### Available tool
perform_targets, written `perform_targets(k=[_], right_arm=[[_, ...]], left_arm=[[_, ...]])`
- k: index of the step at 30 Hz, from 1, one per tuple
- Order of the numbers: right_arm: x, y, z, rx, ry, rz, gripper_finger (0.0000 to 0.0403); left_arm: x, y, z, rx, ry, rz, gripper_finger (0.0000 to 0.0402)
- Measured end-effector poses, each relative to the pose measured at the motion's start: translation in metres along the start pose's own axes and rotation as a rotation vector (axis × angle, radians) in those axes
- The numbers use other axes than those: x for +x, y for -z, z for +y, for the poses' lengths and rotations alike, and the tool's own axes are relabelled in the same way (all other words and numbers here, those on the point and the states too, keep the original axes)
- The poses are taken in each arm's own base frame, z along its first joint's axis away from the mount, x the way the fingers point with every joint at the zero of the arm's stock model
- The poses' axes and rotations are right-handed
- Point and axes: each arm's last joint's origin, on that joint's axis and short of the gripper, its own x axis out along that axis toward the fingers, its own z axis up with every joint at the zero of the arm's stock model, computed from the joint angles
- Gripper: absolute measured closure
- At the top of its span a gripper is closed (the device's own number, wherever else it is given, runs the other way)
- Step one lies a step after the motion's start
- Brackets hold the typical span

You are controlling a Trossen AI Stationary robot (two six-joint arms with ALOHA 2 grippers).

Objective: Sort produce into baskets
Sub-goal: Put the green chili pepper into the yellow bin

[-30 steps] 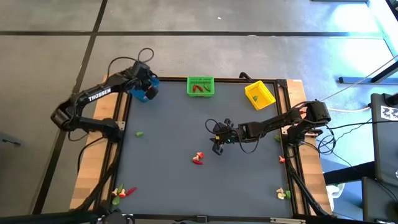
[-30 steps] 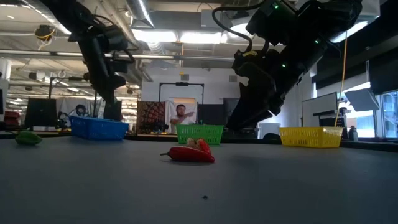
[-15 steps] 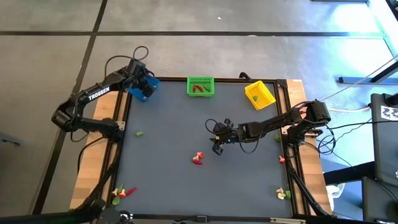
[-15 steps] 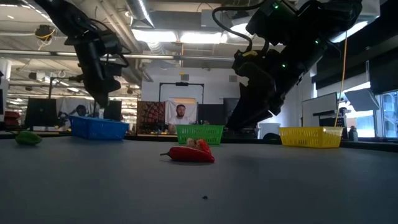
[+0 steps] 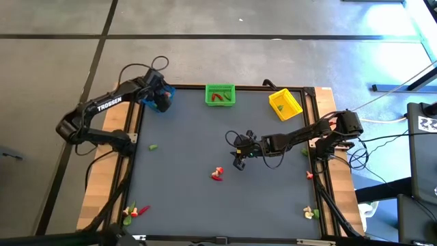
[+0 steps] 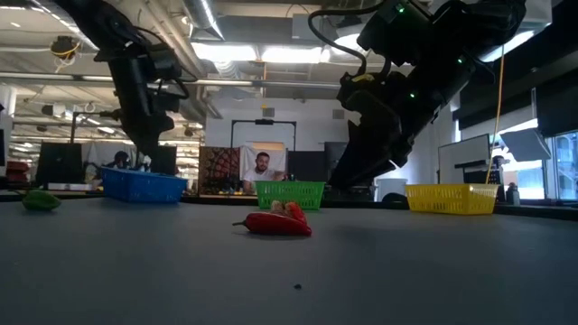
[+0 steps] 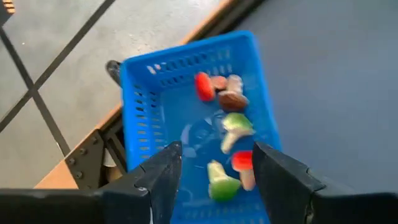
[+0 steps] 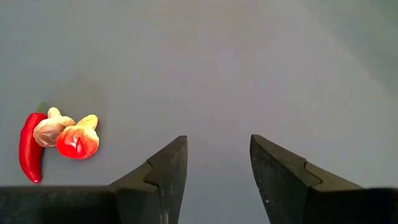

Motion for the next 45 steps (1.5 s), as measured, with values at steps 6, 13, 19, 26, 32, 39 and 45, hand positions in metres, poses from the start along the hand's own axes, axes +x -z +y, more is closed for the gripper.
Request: perform_targets(k=[6, 13, 19, 26, 32, 39, 45], right_arm=[[0.0, 0.0, 0.0, -0.007, 0.0, 0.0, 0.0228], [0.001, 0.001, 0.0, -0.008, 0.002, 0.004, 0.0228], [0.001, 0.001, 0.0, -0.009, 0.003, 0.007, 0.0228], [0.001, 0.001, 0.0, -0.014, 0.003, 0.007, 0.0228], [0.001, 0.001, 0.0, -0.017, 0.003, 0.007, 0.0228], [0.001, 0.001, 0.0, -0.018, 0.004, 0.009, 0.0228], [0.001, 0.001, 0.0, -0.019, 0.004, 0.009, 0.0228]], left_arm=[[-0.015, -0.005, -0.017, 0.093, 0.053, 0.021, 0.021], [-0.05, -0.006, -0.035, 0.118, 0.106, -0.071, 0.021], [-0.083, 0.014, -0.046, 0.13, 0.229, -0.098, 0.021], [-0.101, 0.041, -0.062, 0.112, 0.374, 0.058, 0.021], [-0.107, 0.051, -0.086, 0.167, 0.422, 0.144, 0.021], [-0.107, 0.058, -0.121, 0.25, 0.424, 0.223, 0.021], [-0.097, 0.067, -0.147, 0.35, 0.372, 0.371, 0.021]])
